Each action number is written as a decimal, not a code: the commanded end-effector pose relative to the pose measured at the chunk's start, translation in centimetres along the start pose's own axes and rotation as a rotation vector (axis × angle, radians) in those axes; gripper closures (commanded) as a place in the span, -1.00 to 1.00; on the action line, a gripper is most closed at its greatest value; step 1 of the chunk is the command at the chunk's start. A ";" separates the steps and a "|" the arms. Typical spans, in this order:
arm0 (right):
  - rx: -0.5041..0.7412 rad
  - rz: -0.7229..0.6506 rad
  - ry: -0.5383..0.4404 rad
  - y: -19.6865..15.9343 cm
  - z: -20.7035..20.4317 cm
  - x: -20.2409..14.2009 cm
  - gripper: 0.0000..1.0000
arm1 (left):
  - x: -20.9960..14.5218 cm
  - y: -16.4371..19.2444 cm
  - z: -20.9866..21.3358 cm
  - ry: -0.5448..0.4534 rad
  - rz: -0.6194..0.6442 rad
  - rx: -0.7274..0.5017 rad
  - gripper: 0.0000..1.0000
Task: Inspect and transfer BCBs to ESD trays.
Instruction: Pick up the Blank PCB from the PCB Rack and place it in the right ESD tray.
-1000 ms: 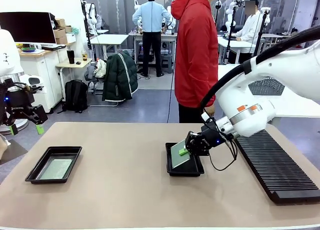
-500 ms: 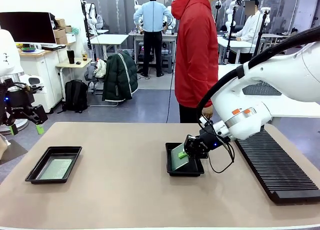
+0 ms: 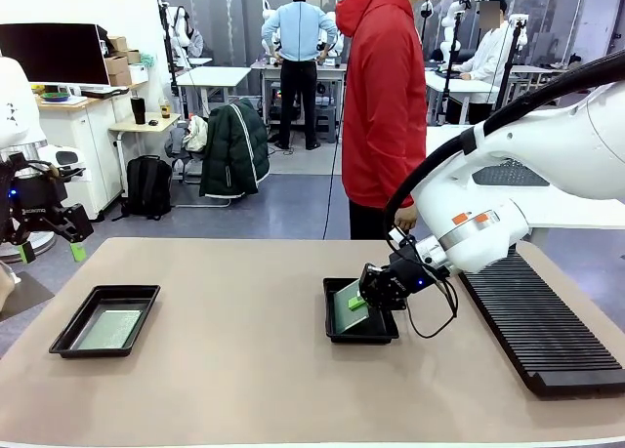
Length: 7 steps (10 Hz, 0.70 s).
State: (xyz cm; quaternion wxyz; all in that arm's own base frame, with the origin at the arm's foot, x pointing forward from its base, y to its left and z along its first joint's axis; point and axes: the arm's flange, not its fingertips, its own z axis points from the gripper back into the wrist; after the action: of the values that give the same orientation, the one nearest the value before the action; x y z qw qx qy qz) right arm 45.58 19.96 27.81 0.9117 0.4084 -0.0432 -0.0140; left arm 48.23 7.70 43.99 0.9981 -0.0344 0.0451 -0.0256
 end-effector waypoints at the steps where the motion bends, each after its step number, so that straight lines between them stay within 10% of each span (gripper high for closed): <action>1: 0.002 0.002 -0.003 0.2 0.1 0.0 0.96 | -0.1 0.1 -0.2 -0.007 0.004 -0.003 -1.00; 3: -0.027 0.002 0.004 0.4 0.1 0.0 0.96 | -0.1 0.1 -0.2 -0.007 0.004 -0.003 -1.00; 7: -0.098 0.010 0.003 1.7 0.8 -0.1 0.19 | -0.1 0.1 -0.2 -0.007 0.004 -0.003 -1.00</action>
State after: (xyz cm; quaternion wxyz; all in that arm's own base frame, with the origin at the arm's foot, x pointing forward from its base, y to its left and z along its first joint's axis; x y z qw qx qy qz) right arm 45.68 20.01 28.69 0.9227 0.3835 -0.0397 -0.0031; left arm 48.23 7.70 43.99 0.9981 -0.0344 0.0451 -0.0257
